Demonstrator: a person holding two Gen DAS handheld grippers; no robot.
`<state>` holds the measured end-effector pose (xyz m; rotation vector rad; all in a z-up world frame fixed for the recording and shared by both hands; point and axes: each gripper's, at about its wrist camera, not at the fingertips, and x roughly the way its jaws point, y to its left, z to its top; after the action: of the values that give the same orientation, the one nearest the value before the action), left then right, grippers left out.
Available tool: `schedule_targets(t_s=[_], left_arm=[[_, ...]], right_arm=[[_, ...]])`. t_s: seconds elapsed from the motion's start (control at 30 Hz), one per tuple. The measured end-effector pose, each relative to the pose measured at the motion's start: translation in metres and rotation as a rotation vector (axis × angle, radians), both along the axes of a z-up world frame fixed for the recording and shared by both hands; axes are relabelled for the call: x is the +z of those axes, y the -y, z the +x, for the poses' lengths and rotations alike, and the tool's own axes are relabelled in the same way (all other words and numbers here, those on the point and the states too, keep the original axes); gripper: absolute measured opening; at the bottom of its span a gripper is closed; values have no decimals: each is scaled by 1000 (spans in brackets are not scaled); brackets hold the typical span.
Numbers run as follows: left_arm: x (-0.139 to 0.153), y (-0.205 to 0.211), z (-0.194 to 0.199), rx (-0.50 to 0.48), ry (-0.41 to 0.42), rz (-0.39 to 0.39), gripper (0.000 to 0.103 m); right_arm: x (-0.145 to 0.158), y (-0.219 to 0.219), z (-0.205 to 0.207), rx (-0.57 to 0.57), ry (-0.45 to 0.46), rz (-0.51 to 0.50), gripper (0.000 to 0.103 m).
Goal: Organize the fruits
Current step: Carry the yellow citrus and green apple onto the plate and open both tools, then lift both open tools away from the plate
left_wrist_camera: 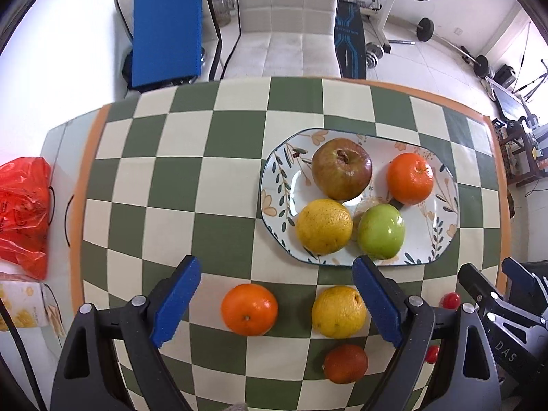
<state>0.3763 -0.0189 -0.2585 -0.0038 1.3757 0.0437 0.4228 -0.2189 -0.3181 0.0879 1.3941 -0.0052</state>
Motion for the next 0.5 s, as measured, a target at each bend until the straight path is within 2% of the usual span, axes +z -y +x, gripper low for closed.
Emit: schedule_targets(t_s=[0.2,0.4,0.5], left_arm=[[38,-5,-34,-9,75,-11,91],[70,-6,-64,-23,127,-29,91],[84,-3,-80,-38,163,-14,91]], right_arm=[[37,-4,-24,21,69,-23,93],[79,-9,-56,39,142,-9,93],[98,-10,-73,36,174,2,93]])
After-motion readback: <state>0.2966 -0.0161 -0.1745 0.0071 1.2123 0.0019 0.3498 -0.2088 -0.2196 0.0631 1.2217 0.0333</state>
